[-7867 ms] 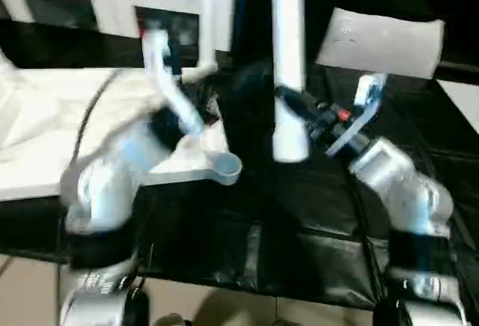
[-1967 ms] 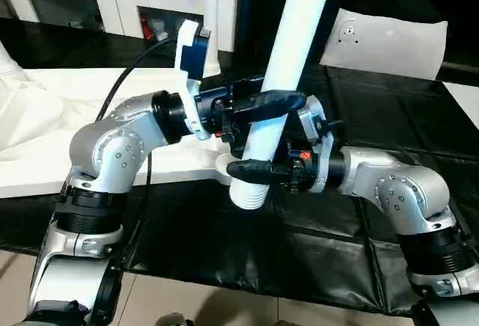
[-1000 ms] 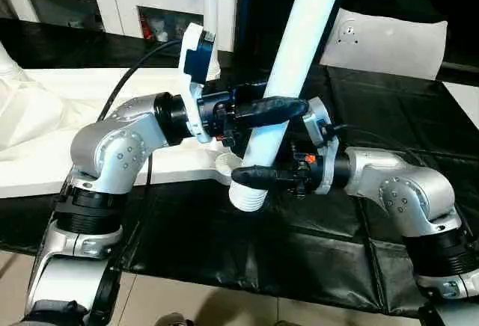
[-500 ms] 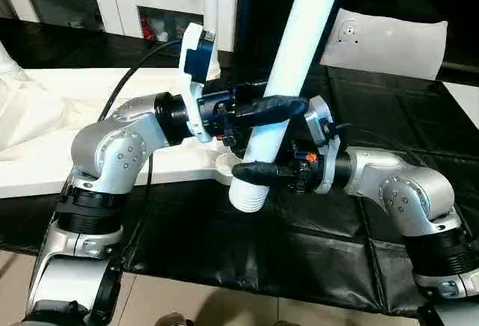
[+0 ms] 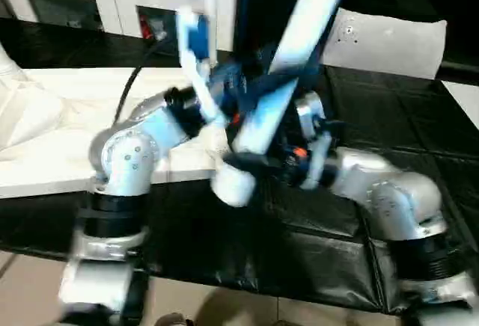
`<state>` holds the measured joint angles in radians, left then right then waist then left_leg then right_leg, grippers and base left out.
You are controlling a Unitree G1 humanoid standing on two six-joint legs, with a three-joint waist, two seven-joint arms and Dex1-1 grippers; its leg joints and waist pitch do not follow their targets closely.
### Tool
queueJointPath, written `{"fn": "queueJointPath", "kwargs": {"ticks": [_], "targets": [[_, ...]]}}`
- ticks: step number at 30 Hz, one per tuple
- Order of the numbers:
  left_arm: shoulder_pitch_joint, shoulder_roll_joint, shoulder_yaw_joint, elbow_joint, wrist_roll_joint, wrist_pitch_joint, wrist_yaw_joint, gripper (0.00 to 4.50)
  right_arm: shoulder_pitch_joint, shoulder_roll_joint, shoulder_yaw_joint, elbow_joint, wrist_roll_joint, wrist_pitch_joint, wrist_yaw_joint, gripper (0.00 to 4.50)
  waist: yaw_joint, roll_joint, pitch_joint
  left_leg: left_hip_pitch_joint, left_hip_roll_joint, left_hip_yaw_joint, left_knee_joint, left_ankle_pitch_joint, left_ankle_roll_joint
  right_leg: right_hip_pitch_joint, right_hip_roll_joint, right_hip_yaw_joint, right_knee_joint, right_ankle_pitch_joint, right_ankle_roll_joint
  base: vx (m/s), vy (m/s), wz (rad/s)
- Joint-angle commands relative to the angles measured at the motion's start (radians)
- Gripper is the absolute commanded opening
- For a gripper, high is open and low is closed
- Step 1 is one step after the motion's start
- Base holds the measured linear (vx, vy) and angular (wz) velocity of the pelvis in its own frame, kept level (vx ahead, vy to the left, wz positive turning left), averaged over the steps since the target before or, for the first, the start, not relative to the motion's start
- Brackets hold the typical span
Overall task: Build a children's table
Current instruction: Pick table leg
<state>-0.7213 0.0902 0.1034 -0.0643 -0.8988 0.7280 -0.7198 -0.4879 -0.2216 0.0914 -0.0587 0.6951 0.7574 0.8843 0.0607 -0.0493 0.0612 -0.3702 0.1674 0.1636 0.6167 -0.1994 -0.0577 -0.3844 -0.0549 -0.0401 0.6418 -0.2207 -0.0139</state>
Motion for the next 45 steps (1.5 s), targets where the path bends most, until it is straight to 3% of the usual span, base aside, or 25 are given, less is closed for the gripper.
{"fn": "queueJointPath", "kwargs": {"ticks": [1,3,4,5,9,13,14,16,18,21,25,29,36,40,42,44,45], "targets": [[-0.031,-0.024,-0.001,-0.061,-0.046,-0.022,0.012,3.45,0.008,-0.006,-0.016,0.027,-0.023,0.012,-0.051,1.95,0.001,0.002,-0.062,0.008,0.057,-0.012,-0.074,-0.096,0.0,0.05,-0.081,0.049,-0.083,-0.116,-0.222,0.0,0.0,0.0],[-0.031,-0.052,0.022,-0.068,-0.058,-0.043,0.043,3.59,0.015,0.006,0.0,0.038,-0.07,-0.047,-0.063,1.95,0.0,0.001,-0.062,0.006,0.057,-0.012,-0.075,-0.099,-0.008,0.05,-0.082,0.051,-0.085,-0.13,-0.204,0.0,0.0,0.0],[-0.031,-0.052,0.022,-0.068,-0.058,-0.043,0.043,3.59,0.015,0.006,0.0,0.038,-0.07,-0.047,-0.063,1.95,0.0,0.001,-0.062,0.006,0.057,-0.012,-0.075,-0.099,-0.008,0.05,-0.082,0.051,-0.085,-0.13,-0.204,0.0,0.0,0.0],[-0.032,-0.086,0.052,-0.079,-0.07,-0.084,0.085,3.79,0.02,0.032,0.001,0.059,-0.111,-0.108,-0.102,1.95,0.001,0.002,-0.062,0.005,0.059,-0.012,-0.074,-0.1,-0.015,0.05,-0.086,0.051,-0.085,-0.131,-0.205,0.0,0.0,0.0],[-0.032,-0.098,0.099,-0.098,-0.052,-0.126,0.154,4.04,0.029,0.088,-0.021,0.072,-0.159,-0.21,-0.187,1.93,-0.004,0.005,-0.062,0.007,0.057,-0.013,-0.076,-0.109,-0.017,0.048,-0.081,0.05,-0.085,-0.12,-0.204,0.0,0.0,0.0],[-0.031,-0.065,0.145,-0.064,0.018,-0.174,0.237,4.42,0.03,0.076,0.011,0.078,-0.238,-0.274,-0.234,1.93,-0.011,0.006,-0.06,0.007,0.055,-0.014,-0.079,-0.117,-0.022,0.049,-0.075,0.051,-0.088,-0.133,-0.164,0.0,0.0,0.0],[-0.027,-0.03,0.155,-0.022,0.091,-0.195,0.29,4.48,0.033,0.077,0.017,0.08,-0.262,-0.295,-0.243,1.93,-0.014,0.001,-0.06,0.007,0.054,-0.014,-0.08,-0.123,-0.022,0.048,-0.073,0.051,-0.089,-0.142,-0.149,0.0,0.0,0.0],[-0.015,0.023,0.116,0.019,0.193,-0.198,0.317,4.5,0.034,0.079,0.023,0.078,-0.279,-0.309,-0.251,1.93,-0.015,0.001,-0.06,0.008,0.055,-0.016,-0.081,-0.131,-0.019,0.047,-0.074,0.051,-0.09,-0.158,-0.133,0.0,0.0,0.0],[0.01,0.106,0.019,0.063,0.339,-0.19,0.341,4.5,0.033,0.075,0.05,0.076,-0.316,-0.328,-0.258,1.93,-0.02,0.006,-0.061,0.01,0.057,-0.019,-0.083,-0.128,-0.025,0.043,-0.075,0.051,-0.086,-0.156,-0.114,0.0,0.0,0.0],[0.021,0.143,-0.053,0.066,0.409,-0.192,0.343,4.5,0.033,0.068,0.082,0.079,-0.351,-0.344,-0.263,1.93,-0.02,0.011,-0.066,0.013,0.059,-0.017,-0.079,-0.093,-0.027,0.041,-0.077,0.051,-0.078,-0.08,-0.143,0.0,0.0,0.0],[0.022,0.142,-0.136,0.019,0.44,-0.204,0.295,4.5,0.036,0.066,0.114,0.094,-0.396,-0.361,-0.271,1.93,-0.016,0.011,-0.069,0.01,0.062,-0.016,-0.078,-0.034,-0.014,0.048,-0.08,0.048,-0.065,0.05,-0.203,0.0,0.0,0.0],[0.032,0.13,-0.182,-0.046,0.403,-0.206,0.215,4.5,0.038,0.068,0.124,0.112,-0.433,-0.393,-0.29,1.92,-0.017,0.008,-0.067,0.007,0.059,-0.012,-0.077,-0.05,-0.004,0.052,-0.082,0.051,-0.067,0.046,-0.223,0.0,0.0,0.0],[0.04,0.132,-0.17,-0.05,0.419,-0.216,0.234,4.5,0.04,0.067,0.114,0.128,-0.449,-0.409,-0.31,1.91,-0.026,0.009,-0.062,0.009,0.06,-0.013,-0.08,-0.107,-0.016,0.048,-0.081,0.051,-0.076,-0.048,-0.209,0.0,0.0,0.0],[0.043,0.15,-0.114,0.024,0.509,-0.25,0.335,4.5,0.049,0.083,0.077,0.126,-0.455,-0.41,-0.353,1.91,-0.029,0.008,-0.062,0.009,0.059,-0.014,-0.08,-0.12,-0.02,0.045,-0.079,0.052,-0.079,-0.074,-0.196,0.0,0.0,0.0],[0.09,0.22,-0.101,0.065,0.584,-0.278,0.356,4.5,0.076,0.09,0.034,0.095,-0.45,-0.384,-0.415,1.91,-0.031,0.008,-0.062,0.008,0.057,-0.015,-0.081,-0.109,-0.017,0.045,-0.077,0.053,-0.081,-0.07,-0.177,0.0,0.0,0.0],[0.138,0.248,-0.093,0.066,0.596,-0.283,0.346,4.5,0.105,0.09,0.012,0.065,-0.455,-0.363,-0.463,1.91,-0.033,0.011,-0.064,0.008,0.058,-0.017,-0.083,-0.099,-0.028,0.047,-0.076,0.052,-0.076,-0.058,-0.159,0.0,0.0,0.0],[0.16,0.254,-0.087,0.067,0.601,-0.281,0.354,4.5,0.118,0.093,0.002,0.054,-0.459,-0.349,-0.49,1.91,-0.033,0.021,-0.067,0.014,0.058,-0.015,-0.08,-0.086,-0.034,0.043,-0.075,0.052,-0.074,-0.026,-0.166,0.0,0.0,0.0]]}}
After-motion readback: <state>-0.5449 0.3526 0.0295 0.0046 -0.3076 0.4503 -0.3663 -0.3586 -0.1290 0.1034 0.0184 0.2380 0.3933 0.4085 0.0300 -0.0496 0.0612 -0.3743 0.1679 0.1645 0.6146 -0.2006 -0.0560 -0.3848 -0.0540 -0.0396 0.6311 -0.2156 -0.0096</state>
